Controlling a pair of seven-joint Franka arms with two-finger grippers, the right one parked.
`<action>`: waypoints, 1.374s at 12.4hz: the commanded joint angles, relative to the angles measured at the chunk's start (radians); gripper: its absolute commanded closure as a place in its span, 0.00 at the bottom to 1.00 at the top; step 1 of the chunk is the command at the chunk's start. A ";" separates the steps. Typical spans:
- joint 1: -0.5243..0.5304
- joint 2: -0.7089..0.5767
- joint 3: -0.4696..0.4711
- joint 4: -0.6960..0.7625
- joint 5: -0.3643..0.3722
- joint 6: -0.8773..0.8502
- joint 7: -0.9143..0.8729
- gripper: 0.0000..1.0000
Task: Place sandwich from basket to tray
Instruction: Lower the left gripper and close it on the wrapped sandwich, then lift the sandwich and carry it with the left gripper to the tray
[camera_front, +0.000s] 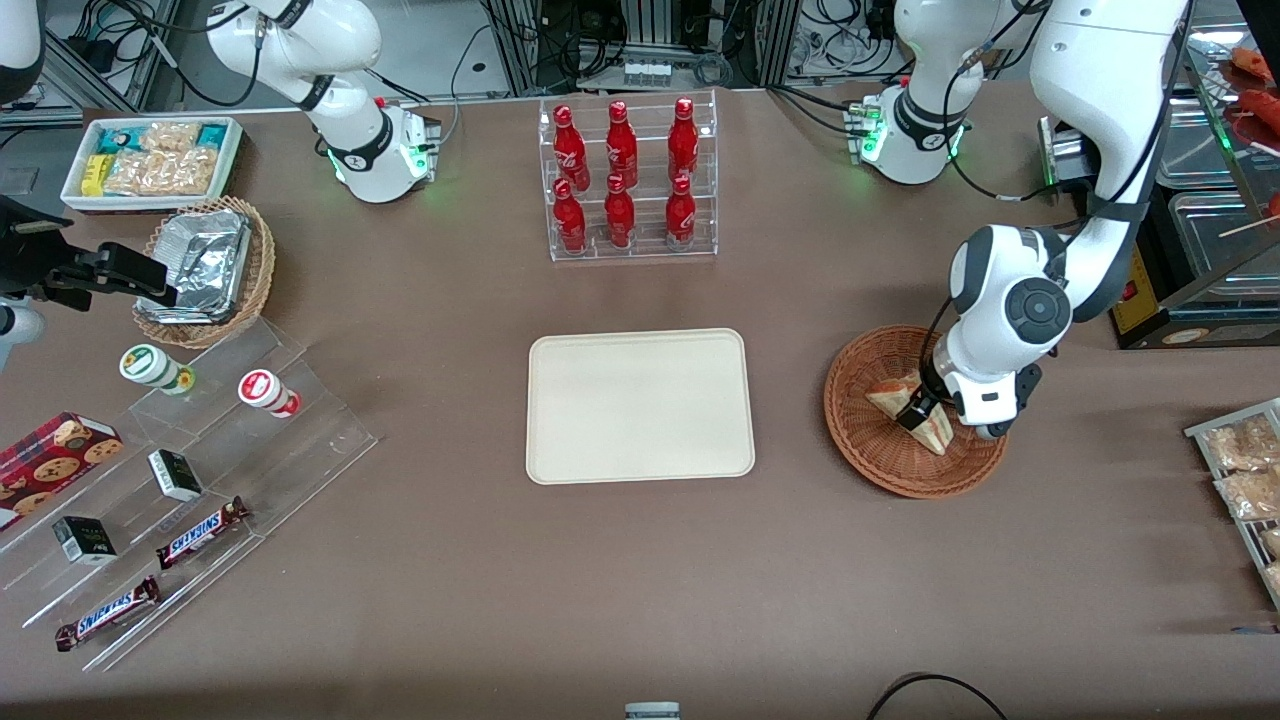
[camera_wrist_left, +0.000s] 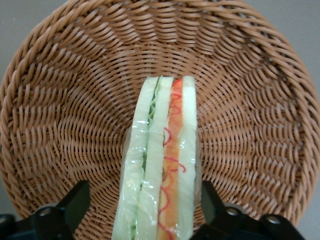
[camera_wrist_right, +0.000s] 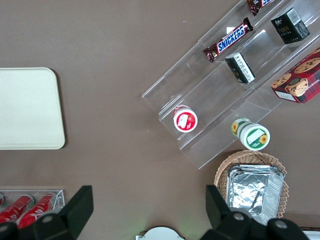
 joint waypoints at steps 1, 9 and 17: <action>-0.002 0.005 -0.001 0.009 0.013 0.007 -0.063 1.00; -0.063 0.036 -0.003 0.316 0.018 -0.334 0.072 1.00; -0.350 0.254 -0.004 0.595 0.010 -0.368 0.310 1.00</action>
